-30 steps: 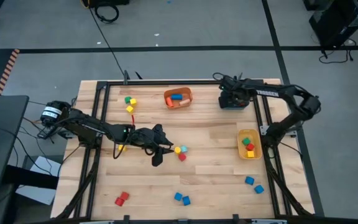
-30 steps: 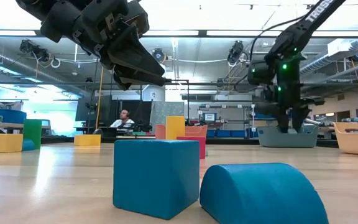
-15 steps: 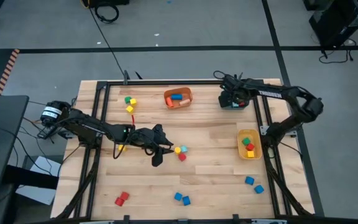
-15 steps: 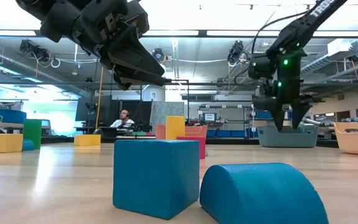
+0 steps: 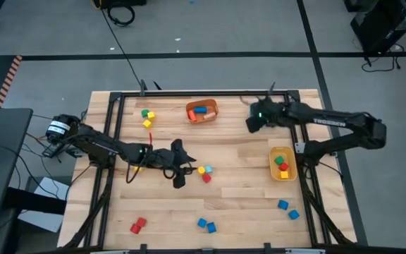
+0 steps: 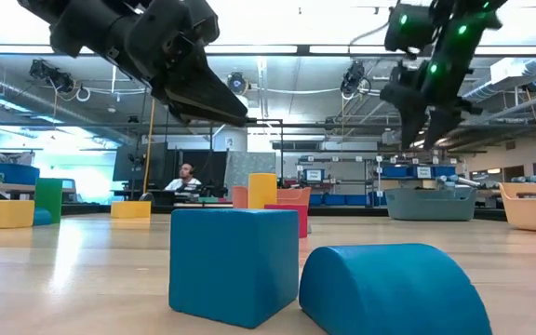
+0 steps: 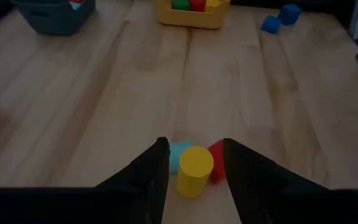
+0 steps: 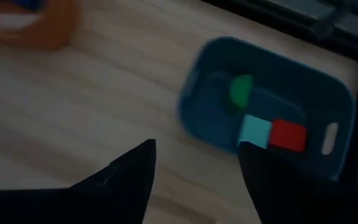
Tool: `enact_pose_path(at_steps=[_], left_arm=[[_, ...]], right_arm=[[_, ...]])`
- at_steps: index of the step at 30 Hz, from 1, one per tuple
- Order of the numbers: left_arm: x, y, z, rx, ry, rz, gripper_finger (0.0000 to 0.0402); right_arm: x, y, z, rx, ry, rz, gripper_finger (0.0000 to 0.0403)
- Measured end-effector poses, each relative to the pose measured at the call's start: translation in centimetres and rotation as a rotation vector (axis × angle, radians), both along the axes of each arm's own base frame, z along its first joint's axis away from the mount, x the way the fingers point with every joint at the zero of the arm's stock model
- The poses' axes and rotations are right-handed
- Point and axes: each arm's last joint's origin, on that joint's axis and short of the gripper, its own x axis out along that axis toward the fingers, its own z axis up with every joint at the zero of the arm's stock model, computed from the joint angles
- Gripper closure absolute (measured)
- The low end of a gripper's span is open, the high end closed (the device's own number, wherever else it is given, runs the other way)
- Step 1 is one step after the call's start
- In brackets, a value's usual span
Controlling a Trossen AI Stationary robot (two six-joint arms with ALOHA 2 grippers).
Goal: Sort blocks by size
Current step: Put the yellow cylinder block into the orange bin
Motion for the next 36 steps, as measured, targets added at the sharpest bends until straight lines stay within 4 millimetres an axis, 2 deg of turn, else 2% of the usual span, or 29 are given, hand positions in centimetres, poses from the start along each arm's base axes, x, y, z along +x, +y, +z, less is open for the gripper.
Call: enact_pose_path(at_steps=[9,15,20,29,36], left_arm=[[-0.2,-1.0,0.0,0.018,0.001,-0.023,0.0245],[-0.3,-1.5,0.0,0.028,0.003,-0.055,0.0245],[-0.3,-1.5,0.0,0.009,0.0,-0.048,0.0245],[-0.3,-1.5,0.0,-0.014,-0.003,-0.036,0.0245],[-0.4,-1.5,-0.1,-0.016,0.008,-0.034,0.0245]], right_arm=[[1.5,8.8,0.4,-0.111,-0.121,0.141,0.0164],[1.9,14.7,-0.7,-0.122,-0.227,0.207,0.0165],[2.5,18.7,-2.3,-0.09,-0.298,0.27,0.0165],[6.1,23.9,-2.6,-0.042,-0.273,0.389,0.0169],[8.9,26.1,-2.5,-0.087,-0.224,0.488,0.0173]])
